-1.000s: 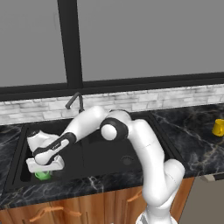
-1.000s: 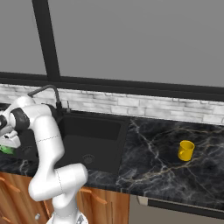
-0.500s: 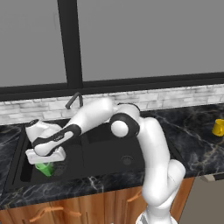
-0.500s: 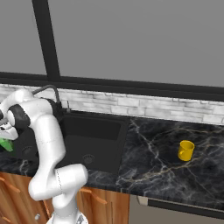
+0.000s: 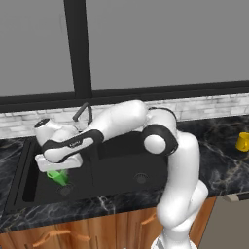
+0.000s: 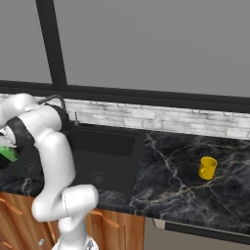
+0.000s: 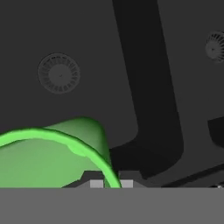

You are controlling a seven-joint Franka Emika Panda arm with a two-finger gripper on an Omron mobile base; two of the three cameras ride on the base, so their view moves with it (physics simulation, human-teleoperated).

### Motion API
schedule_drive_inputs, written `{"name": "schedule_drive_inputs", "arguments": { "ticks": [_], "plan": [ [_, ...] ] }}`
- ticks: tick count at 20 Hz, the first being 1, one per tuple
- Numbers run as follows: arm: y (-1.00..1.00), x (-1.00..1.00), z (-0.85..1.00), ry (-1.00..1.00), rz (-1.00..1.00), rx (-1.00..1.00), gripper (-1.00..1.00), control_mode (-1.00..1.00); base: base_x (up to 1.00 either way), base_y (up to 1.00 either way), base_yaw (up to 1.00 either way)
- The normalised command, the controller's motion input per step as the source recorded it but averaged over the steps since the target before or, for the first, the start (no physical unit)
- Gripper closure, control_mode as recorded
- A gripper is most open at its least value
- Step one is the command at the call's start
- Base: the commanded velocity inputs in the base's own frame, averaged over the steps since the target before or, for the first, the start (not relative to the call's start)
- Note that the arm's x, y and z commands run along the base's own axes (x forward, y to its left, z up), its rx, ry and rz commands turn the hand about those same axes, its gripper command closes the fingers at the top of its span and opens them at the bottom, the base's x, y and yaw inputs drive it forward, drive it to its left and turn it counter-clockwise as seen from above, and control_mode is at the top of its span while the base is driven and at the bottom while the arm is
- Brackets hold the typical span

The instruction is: Move any existing items from the left basin to the right basin for drying. Then move the mug from the counter to the left basin of the sink for washing.

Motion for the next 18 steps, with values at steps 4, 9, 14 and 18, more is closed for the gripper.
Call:
{"name": "schedule_drive_inputs", "arguments": {
  "ticks": [4,9,14,18],
  "plan": [
    [-0.58,-0.24,0.66,-0.04,0.0,0.0,1.0,-1.0,0.0,0.0,0.0],
    [-0.65,-0.24,0.57,-0.02,0.0,0.01,1.0,-1.0,0.0,0.0,0.0],
    [-0.71,-0.27,0.46,0.0,0.0,0.04,1.0,-1.0,0.0,0.0,0.0],
    [-0.71,-0.2,0.39,0.0,0.0,0.05,1.0,-1.0,0.0,0.0,0.0]
  ]
}}
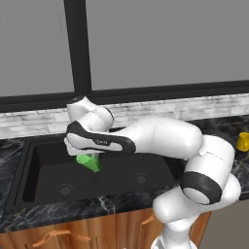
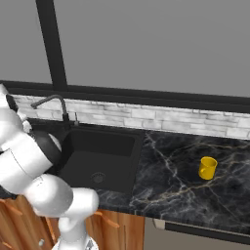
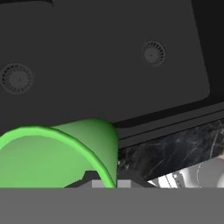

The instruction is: Move any existing items from the left basin to the right basin for drying. Then move the mug from the counter to the left basin of the sink for washing.

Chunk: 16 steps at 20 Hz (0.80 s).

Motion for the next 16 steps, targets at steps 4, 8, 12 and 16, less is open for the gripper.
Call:
{"name": "schedule_drive_inputs", "arguments": {
  "ticks": [4,8,12,16],
  "plan": [
    [-0.77,-0.12,0.24,0.0,0.0,0.07,1.0,-1.0,0.0,0.0,0.0],
    [-0.83,-0.02,0.11,0.01,0.0,0.07,1.0,-1.0,0.0,0.0,0.0],
    [-0.81,0.0,0.02,0.02,0.0,0.06,1.0,-1.0,0.0,0.0,0.0],
    [-0.75,0.03,0.0,0.01,0.0,0.05,1.0,-1.0,0.0,0.0,0.0]
  ]
}}
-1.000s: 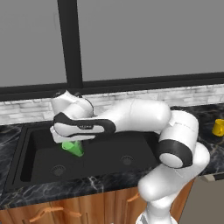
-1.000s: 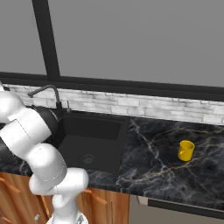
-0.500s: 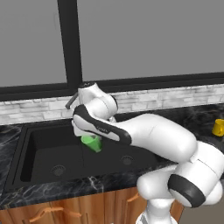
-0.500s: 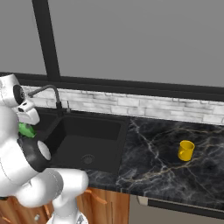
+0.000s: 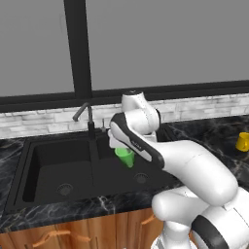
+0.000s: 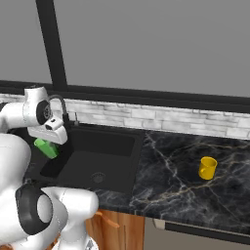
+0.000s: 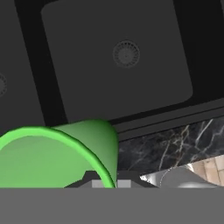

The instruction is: Move any existing items from the left basin to the right basin for drying. Then move the mug from the counter to the left basin of the sink for washing.

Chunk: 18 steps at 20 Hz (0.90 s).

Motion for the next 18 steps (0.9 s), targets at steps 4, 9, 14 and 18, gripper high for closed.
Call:
{"name": "schedule_drive_inputs", "arguments": {
  "ticks": [4,9,14,18],
  "plan": [
    [-0.52,0.16,-0.14,0.02,0.0,0.02,1.0,-1.0,0.0,0.0,0.0],
    [-0.35,0.23,-0.19,0.06,0.0,0.01,1.0,-1.0,0.0,0.0,0.0],
    [-0.23,0.3,-0.23,0.07,0.0,0.0,1.0,-1.0,0.0,0.0,0.0],
    [-0.16,0.46,-0.19,0.11,0.0,0.02,1.0,-1.0,0.0,0.0,0.0]
  ]
}}
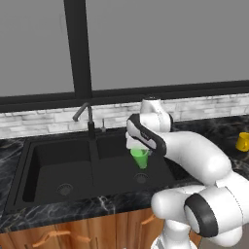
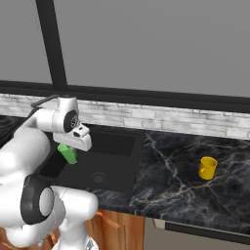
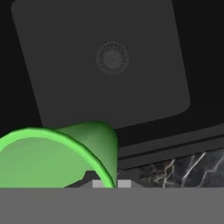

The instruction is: Move any existing items from the left basin to the right basin for drying. Then move the mug from the counter to the left basin of the sink for washing.

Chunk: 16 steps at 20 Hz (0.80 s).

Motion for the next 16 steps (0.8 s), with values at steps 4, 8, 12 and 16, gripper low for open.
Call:
{"name": "schedule_drive_inputs", "arguments": {
  "ticks": [4,8,12,16],
  "plan": [
    [-0.13,0.37,-0.23,0.12,0.0,0.07,1.0,-1.0,0.0,0.0,0.0],
    [-0.12,0.3,-0.23,0.09,0.0,0.08,1.0,-1.0,0.0,0.0,0.0],
    [-0.04,0.22,-0.25,0.06,0.0,0.02,1.0,-1.0,0.0,0.0,0.0],
    [0.0,0.23,-0.32,0.04,0.0,0.0,1.0,-1.0,0.0,0.0,0.0]
  ]
}}
